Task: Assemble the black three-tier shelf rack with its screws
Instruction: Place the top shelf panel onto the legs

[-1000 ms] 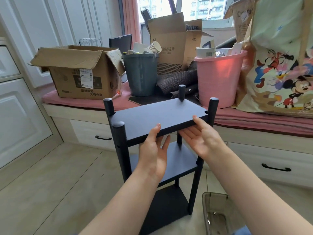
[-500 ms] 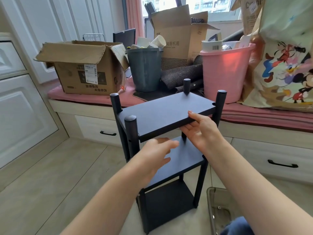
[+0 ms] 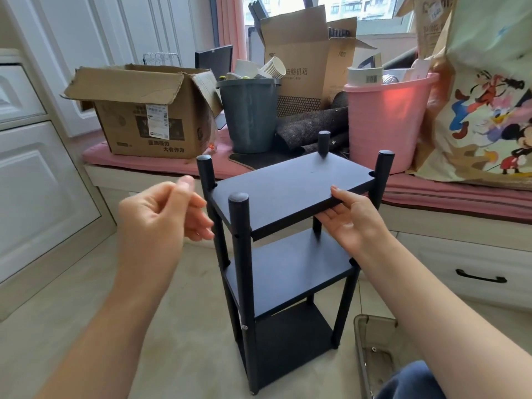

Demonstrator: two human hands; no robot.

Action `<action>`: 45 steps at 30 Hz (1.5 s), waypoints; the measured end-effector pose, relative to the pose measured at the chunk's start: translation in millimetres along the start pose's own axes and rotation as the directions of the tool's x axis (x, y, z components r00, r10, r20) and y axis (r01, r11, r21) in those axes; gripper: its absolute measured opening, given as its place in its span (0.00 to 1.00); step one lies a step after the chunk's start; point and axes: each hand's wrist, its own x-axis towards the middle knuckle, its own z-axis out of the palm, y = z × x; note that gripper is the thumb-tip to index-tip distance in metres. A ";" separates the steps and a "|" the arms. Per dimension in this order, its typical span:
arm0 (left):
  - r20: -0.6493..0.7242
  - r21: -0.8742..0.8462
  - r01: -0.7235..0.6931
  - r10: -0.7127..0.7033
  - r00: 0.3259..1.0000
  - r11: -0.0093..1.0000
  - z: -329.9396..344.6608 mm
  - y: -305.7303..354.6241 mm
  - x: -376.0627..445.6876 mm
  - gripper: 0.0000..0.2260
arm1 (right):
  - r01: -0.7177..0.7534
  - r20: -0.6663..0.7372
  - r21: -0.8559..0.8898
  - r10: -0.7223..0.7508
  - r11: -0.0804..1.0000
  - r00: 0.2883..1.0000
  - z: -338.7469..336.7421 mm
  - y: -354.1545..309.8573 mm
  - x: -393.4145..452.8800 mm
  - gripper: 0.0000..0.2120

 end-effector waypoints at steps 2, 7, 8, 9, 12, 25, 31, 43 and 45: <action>-0.081 0.056 0.132 -0.127 0.989 0.990 -1.8 -15.1 7.5 0.14 | 0.008 0.006 0.022 -0.008 1.000 1.000 0.3 -1.1 -0.8 0.05; 0.312 0.009 0.477 -0.455 0.834 0.879 9.1 -31.3 6.0 0.21 | -0.011 0.009 0.039 0.011 0.999 1.000 1.1 -1.7 -4.0 0.07; 0.405 -0.024 0.487 -0.437 0.803 0.873 10.9 -32.3 5.1 0.28 | -0.018 0.005 0.034 0.017 0.999 1.000 1.5 -1.5 -4.8 0.07; 0.481 -0.055 0.489 -0.406 0.777 0.871 12.2 -32.4 4.2 0.30 | -0.024 0.003 0.032 0.024 0.999 1.000 2.1 -1.3 -6.0 0.07; 0.655 -0.076 0.493 -0.329 0.680 0.867 12.4 -35.6 3.6 0.23 | -0.040 -0.004 0.049 0.040 0.998 0.999 4.0 -0.3 -8.5 0.08; 0.619 -0.134 0.362 -0.208 0.757 0.922 26.1 -37.1 -3.6 0.23 | -0.064 -0.001 0.061 0.064 0.996 0.998 1.0 -1.5 -4.7 0.19; 0.551 -0.135 0.285 -0.167 0.818 0.949 58.0 -30.2 -22.9 0.19 | -0.056 0.103 -0.002 0.055 0.998 0.993 5.0 2.7 -6.6 0.18; 0.342 -0.161 0.162 -0.099 0.935 0.974 85.4 -29.6 -54.2 0.15 | -0.064 0.209 -0.159 0.097 0.985 0.973 11.9 19.7 -5.8 0.08; 0.291 -0.133 0.144 -0.100 0.952 0.981 88.3 -29.2 -55.9 0.15 | -0.064 0.230 -0.193 0.109 0.979 0.967 16.2 21.3 -2.4 0.05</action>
